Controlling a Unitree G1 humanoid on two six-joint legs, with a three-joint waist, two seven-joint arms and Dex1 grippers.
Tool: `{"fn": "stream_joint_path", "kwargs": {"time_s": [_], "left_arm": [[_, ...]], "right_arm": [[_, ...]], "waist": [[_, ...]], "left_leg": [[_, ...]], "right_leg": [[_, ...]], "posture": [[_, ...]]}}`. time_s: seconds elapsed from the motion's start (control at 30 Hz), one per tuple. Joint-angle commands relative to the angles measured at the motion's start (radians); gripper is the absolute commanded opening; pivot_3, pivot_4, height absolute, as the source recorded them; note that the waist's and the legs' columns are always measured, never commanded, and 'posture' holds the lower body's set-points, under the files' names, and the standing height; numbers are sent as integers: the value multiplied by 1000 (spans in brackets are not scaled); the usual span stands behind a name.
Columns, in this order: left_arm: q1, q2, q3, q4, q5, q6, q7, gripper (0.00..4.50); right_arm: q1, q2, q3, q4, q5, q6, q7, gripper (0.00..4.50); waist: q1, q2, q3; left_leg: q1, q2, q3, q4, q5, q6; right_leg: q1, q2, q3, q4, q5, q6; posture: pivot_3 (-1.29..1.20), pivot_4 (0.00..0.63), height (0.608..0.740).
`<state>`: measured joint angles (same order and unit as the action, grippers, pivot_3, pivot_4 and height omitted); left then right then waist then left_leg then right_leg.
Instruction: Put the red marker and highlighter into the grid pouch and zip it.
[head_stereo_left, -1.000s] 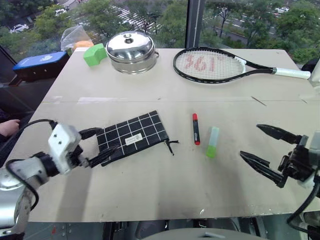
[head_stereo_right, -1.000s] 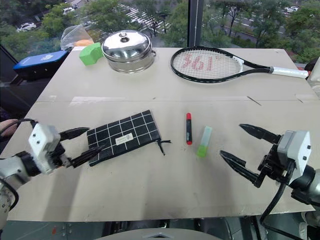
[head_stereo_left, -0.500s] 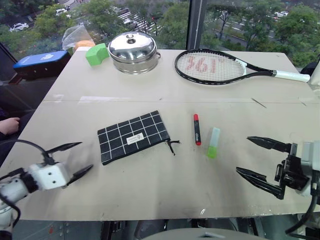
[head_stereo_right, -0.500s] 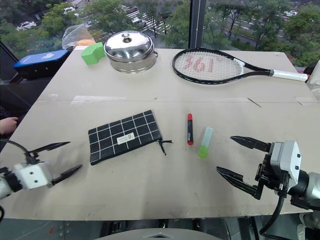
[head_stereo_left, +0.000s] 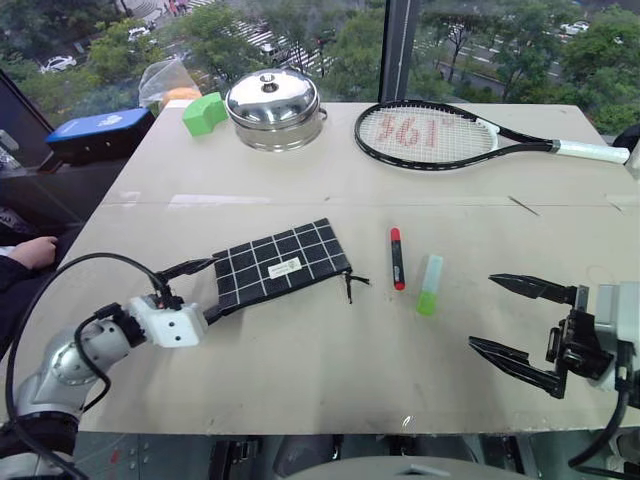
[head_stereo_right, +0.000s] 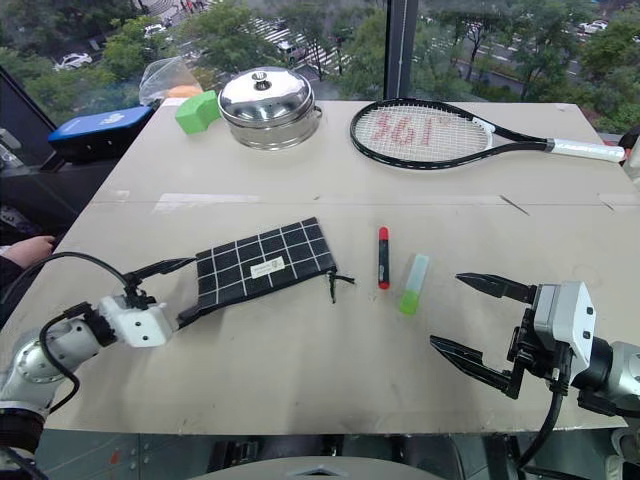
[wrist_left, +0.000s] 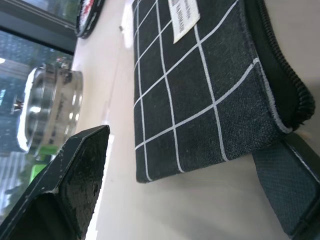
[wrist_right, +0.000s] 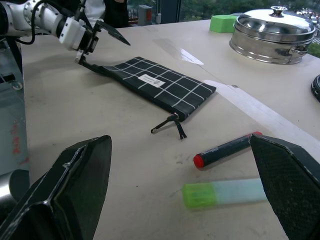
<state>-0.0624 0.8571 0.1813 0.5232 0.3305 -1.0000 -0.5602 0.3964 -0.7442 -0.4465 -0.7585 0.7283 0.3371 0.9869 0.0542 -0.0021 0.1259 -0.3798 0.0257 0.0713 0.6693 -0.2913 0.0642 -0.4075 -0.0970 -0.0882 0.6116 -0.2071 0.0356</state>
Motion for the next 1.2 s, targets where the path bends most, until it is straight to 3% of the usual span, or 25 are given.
{"fn": "stream_joint_path", "kwargs": {"time_s": [0.03,0.17,0.27,0.33,0.53,0.7,0.87,0.9,0.93,1.1,1.2], "left_arm": [[-3,-22,-79,4,52,60,32,4410],[-15,-65,-127,-71,46,127,54,4410],[4,-127,-124,-175,8,299,61,4410],[-2,-95,-151,-211,120,249,98,4410],[-89,-69,-228,-181,183,232,114,4410],[-156,-80,-283,-159,78,266,-9,4410],[-219,-85,-330,-104,101,224,-23,4410],[-230,-94,-338,-95,97,218,-25,3878],[-242,-104,-348,-86,89,213,-32,3625],[-283,-133,-383,-39,63,188,-40,1101],[-290,-139,-389,-35,37,185,-49,66]], "right_arm": [[0,-2,-17,-26,7,-11,-15,4460],[2,3,-8,-37,1,-11,-37,4460],[2,11,-3,-52,7,-6,-62,4460],[5,11,-2,-54,6,-7,-66,4460],[13,15,6,-62,-4,-9,-81,4460],[20,17,11,-71,-9,-11,-93,4460],[24,25,29,-81,-23,-13,-111,4460],[25,27,33,-83,-26,-13,-115,4500],[26,28,37,-86,-27,-12,-120,4500],[26,35,58,-98,-36,-11,-139,4500],[25,38,78,-108,-40,-5,-152,4500]], "waist": [[0,3,-2],[5,8,-5],[19,12,-6],[30,11,-6],[42,12,-6],[56,15,-5],[65,15,-5],[68,15,-5],[69,15,-5],[55,8,-4],[41,13,-6]], "left_leg": [[0,0,0,0,0,0],[0,0,0,1,0,0],[0,-1,0,1,0,0],[-1,-1,1,2,1,1],[-2,-3,1,3,1,2],[-3,-3,1,3,2,3],[-4,-4,1,3,2,3],[-4,-4,1,3,3,4],[-4,-4,1,3,4,6],[-5,-3,1,4,4,7],[-4,-3,1,3,4,7]], "right_leg": [[0,0,0,0,0,1],[2,0,-1,0,0,1],[3,1,-3,0,0,1],[5,-2,-7,0,-1,1],[6,-6,-10,-1,-2,4],[8,-10,-16,-1,-2,4],[10,-12,-19,-2,-3,5],[10,-11,-19,-2,-3,5],[11,-12,-19,-2,-3,5],[11,-10,-20,-3,-4,7],[11,-10,-19,-3,-4,7]], "posture": [[0,150,740],[0,150,740],[0,150,740],[0,150,740],[0,150,740],[0,150,740],[0,150,740],[0,150,740],[0,150,740],[0,150,740],[0,150,740]]}}
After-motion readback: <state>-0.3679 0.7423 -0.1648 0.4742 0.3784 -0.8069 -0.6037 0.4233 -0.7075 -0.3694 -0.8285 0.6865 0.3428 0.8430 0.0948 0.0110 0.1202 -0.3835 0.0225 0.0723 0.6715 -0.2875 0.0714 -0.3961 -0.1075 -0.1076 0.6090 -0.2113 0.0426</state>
